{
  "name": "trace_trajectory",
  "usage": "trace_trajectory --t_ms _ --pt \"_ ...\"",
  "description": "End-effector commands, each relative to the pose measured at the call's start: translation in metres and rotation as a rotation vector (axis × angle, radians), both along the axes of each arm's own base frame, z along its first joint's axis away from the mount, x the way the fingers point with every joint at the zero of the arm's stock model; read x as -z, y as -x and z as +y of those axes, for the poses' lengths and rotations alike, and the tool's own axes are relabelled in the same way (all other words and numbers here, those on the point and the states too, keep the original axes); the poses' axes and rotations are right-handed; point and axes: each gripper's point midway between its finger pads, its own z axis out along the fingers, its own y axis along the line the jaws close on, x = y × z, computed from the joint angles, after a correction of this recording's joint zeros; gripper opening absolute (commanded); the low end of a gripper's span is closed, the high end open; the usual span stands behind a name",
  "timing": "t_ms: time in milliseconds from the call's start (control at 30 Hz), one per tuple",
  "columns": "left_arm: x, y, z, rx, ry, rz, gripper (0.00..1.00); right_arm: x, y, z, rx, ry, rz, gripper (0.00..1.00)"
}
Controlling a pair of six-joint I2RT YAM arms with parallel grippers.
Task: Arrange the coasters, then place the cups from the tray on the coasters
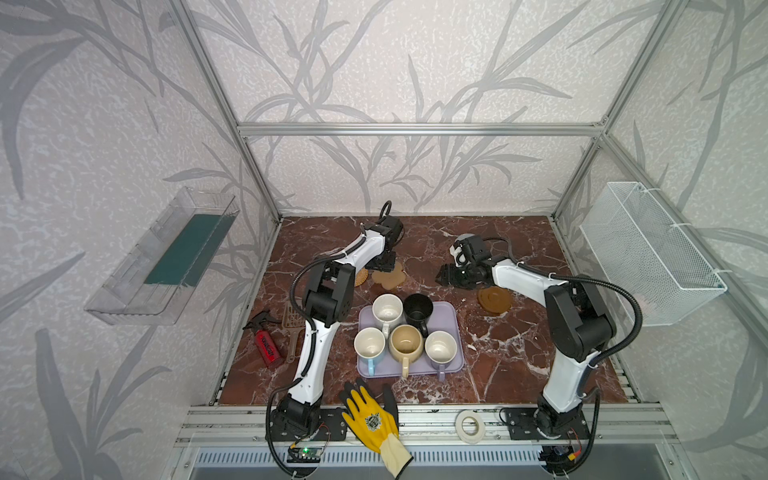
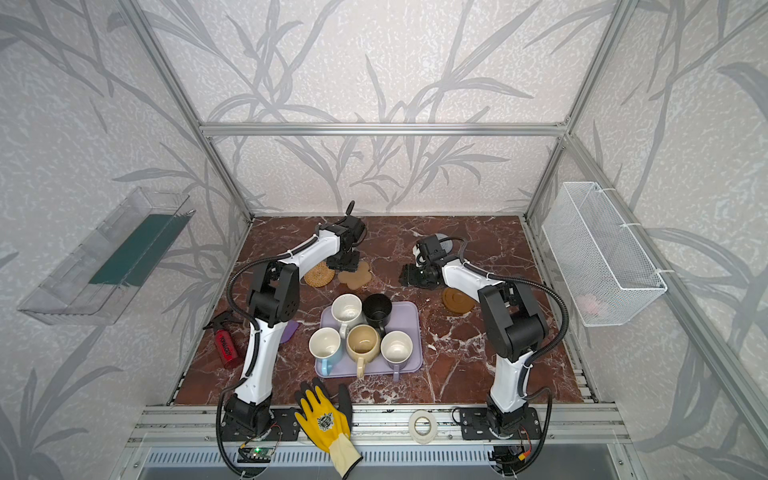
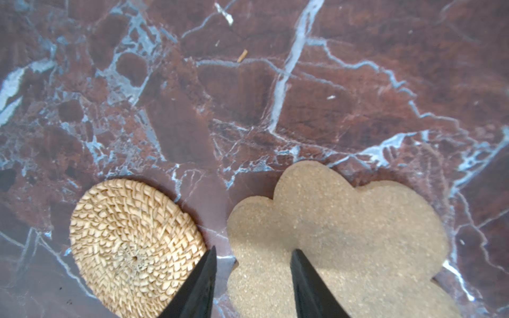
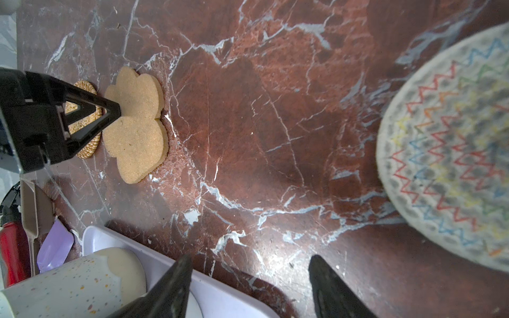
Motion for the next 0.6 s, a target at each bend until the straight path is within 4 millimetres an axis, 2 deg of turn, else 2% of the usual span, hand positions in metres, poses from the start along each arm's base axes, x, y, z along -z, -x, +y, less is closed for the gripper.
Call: trace_trajectory --t_ms 0,100,300,567 --pt "-0.01 -0.004 0.001 0.012 0.019 -0.016 0.48 -0.013 -0.005 0.006 -0.019 -0.006 -0.026 0.67" --pt "-0.017 -0.006 -0.009 0.019 0.075 -0.029 0.48 -0.016 -0.007 0.006 -0.021 -0.004 -0.03 0.67" --pt "-0.041 -0.005 -0.001 -0.019 0.047 -0.053 0.49 -0.031 -0.01 0.007 -0.026 -0.003 -0.051 0.68" --pt "-0.082 -0.004 0.003 -0.044 0.07 -0.113 0.51 -0.057 -0.012 0.0 -0.04 0.021 -0.093 0.78"
